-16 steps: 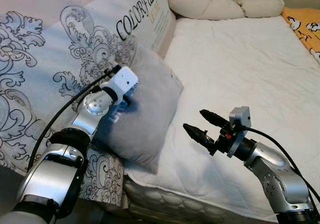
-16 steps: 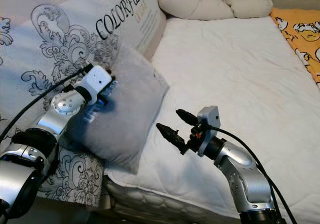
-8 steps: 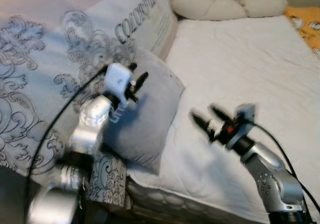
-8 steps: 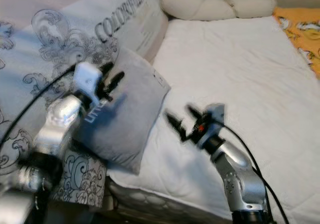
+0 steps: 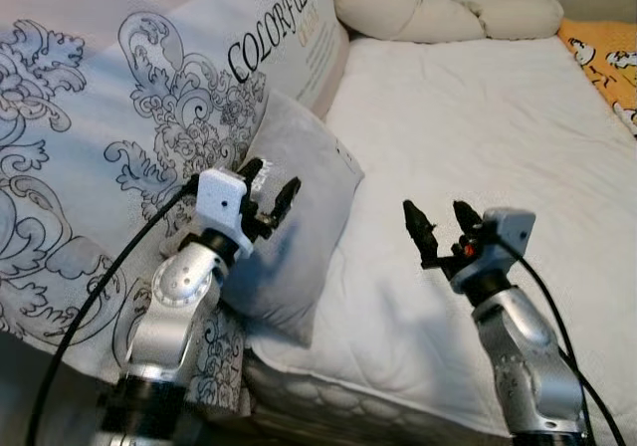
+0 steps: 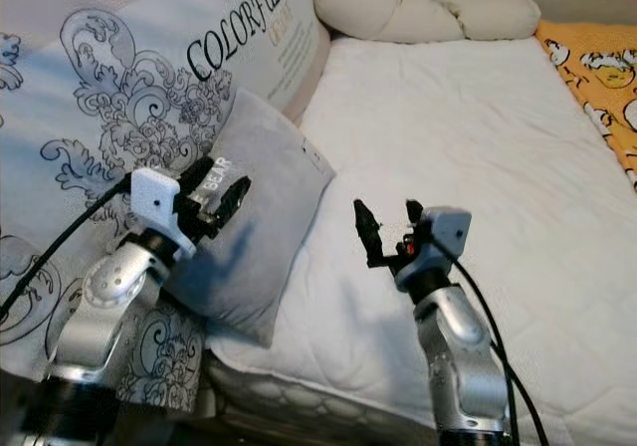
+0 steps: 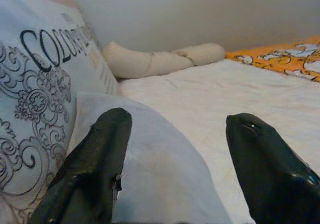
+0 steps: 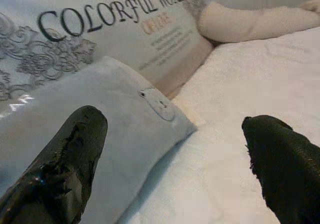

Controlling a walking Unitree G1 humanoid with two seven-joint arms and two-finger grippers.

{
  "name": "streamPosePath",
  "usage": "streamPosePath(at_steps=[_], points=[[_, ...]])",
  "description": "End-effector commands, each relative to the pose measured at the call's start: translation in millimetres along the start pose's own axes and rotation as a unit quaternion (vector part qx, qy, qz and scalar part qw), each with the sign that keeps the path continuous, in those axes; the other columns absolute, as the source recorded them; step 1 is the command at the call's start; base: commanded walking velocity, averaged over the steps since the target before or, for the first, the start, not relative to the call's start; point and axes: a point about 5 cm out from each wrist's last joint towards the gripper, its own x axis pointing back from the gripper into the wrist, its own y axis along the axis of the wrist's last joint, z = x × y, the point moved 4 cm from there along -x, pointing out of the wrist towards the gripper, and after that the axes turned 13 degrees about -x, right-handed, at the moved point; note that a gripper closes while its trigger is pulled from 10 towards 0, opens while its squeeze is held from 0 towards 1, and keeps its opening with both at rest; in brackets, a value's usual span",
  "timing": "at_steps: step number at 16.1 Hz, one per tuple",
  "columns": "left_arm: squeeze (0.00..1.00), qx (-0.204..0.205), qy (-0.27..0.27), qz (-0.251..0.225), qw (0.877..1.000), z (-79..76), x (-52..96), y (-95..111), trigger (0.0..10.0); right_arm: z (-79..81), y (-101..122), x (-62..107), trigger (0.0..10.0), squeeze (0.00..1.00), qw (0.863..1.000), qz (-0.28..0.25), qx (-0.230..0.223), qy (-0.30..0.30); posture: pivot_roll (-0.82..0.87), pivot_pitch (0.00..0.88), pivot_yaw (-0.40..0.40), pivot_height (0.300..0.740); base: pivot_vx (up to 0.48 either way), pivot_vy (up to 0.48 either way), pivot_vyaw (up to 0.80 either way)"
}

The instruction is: Clean up the room

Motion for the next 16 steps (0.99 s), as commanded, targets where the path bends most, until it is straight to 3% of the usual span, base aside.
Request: streamPosePath(at_steps=[1,4,6,9,11,16], points=[[0.95,-0.005,0.009,0.006,1.000,2.5,1.9,1.3,10.0,0.4,-2.1,1.8,10.0,1.00,1.000,0.000,0.020,-0.018,-0.01,0.000,0.072,0.740,0.000,-0.300,0.00],[0.96,-0.010,0.024,0.047,0.999,3.4,9.7,-13.7,10.0,0.0,-8.0,6.6,10.0,1.00,0.998,0.009,0.051,-0.032,-0.03,0.000,0.078,0.740,0.000,-0.307,0.00],[0.96,-0.020,0.027,0.063,0.997,1.9,17.5,-19.9,10.0,-14.8,-6.2,10.7,10.0,1.00,0.996,-0.010,0.015,-0.084,-0.01,0.000,0.060,0.740,0.000,-0.311,0.00],[0.96,-0.020,0.036,0.071,0.997,5.6,20.2,-20.5,10.0,-13.7,-6.0,11.9,10.0,1.00,0.996,-0.014,0.010,-0.088,-0.02,0.000,0.072,0.740,0.000,-0.309,0.00],[0.96,-0.024,0.036,0.097,0.994,5.9,22.0,-32.6,10.0,-12.4,-3.1,9.5,10.0,1.00,0.996,-0.022,0.009,-0.089,-0.03,0.000,0.079,0.740,0.000,-0.311,0.00],[0.95,-0.026,0.085,0.138,0.986,23.0,40.4,-50.0,10.0,-17.3,-9.2,10.1,10.0,1.00,0.994,-0.012,0.011,-0.108,-0.02,0.000,0.052,0.740,0.000,-0.336,0.00]])
